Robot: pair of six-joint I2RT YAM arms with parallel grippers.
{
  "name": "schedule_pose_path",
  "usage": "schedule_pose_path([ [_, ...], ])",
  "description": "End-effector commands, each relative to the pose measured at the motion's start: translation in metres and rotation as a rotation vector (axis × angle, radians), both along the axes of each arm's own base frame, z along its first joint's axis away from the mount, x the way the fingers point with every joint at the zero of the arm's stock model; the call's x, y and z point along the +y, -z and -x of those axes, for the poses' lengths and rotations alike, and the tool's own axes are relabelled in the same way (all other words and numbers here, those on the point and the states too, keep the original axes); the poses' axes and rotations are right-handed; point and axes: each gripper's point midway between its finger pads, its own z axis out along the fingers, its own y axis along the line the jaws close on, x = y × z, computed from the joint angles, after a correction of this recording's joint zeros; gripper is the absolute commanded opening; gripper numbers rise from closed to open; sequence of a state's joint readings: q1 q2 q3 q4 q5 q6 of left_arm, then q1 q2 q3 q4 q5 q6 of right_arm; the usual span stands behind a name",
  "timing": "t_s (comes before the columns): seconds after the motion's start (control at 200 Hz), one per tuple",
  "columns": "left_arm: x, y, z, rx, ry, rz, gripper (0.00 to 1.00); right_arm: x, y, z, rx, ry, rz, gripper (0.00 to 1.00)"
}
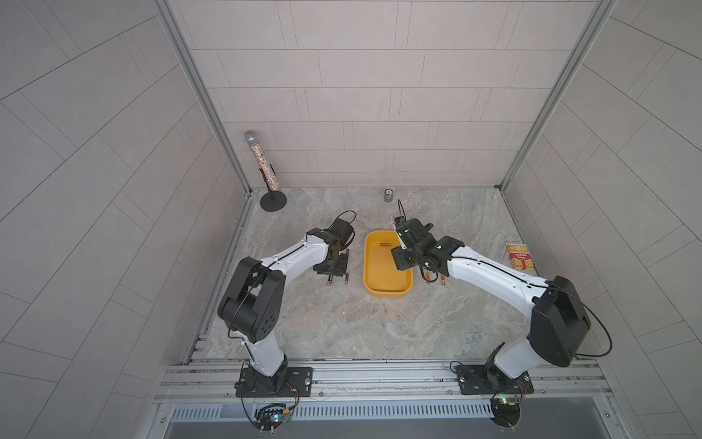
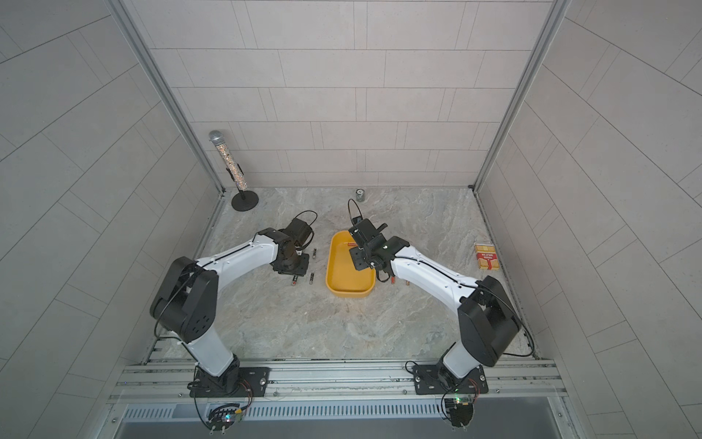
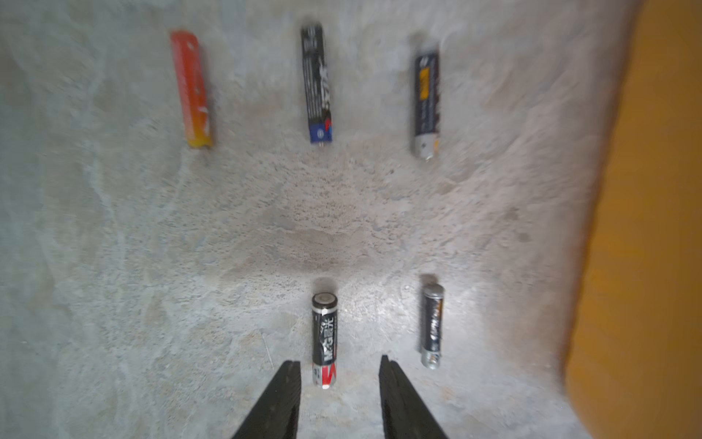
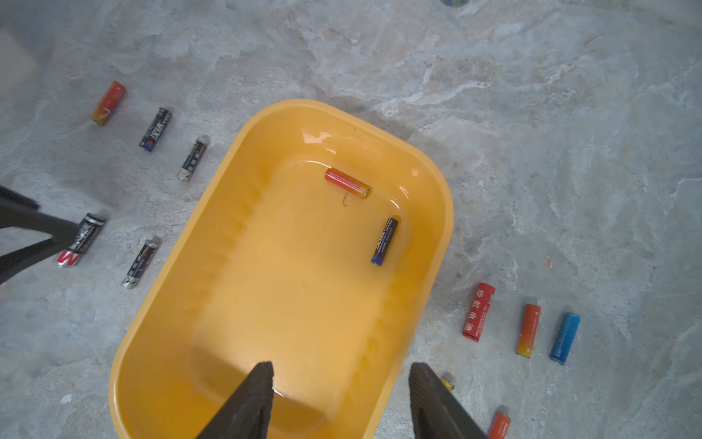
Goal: Take the batteries out of the storage box
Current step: Place the battery at the center of the board, then pick up the battery from the storage box.
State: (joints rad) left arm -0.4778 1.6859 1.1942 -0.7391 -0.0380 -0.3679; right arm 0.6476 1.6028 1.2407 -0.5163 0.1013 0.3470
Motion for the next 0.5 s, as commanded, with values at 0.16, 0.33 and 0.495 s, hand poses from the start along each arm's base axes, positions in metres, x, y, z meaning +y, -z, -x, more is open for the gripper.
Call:
schedule_pose_path([
  [0.16, 0.009, -0.109, 0.000, -0.274, 0.063, 0.066, 0.54, -0.013, 0.033, -0.034, 0.192, 0.133, 0.208, 0.57],
  [0.33, 0.032, -0.124, 0.010, -0.347, 0.151, -0.033, 0.63, -0.004, 0.055, -0.048, 0.276, 0.166, 0.273, 0.53],
  [0.495, 0.051, -0.101, 0.017, -0.314, 0.164, -0.113, 0.64, -0.002, 0.069, -0.055, 0.301, 0.215, 0.307, 0.52],
])
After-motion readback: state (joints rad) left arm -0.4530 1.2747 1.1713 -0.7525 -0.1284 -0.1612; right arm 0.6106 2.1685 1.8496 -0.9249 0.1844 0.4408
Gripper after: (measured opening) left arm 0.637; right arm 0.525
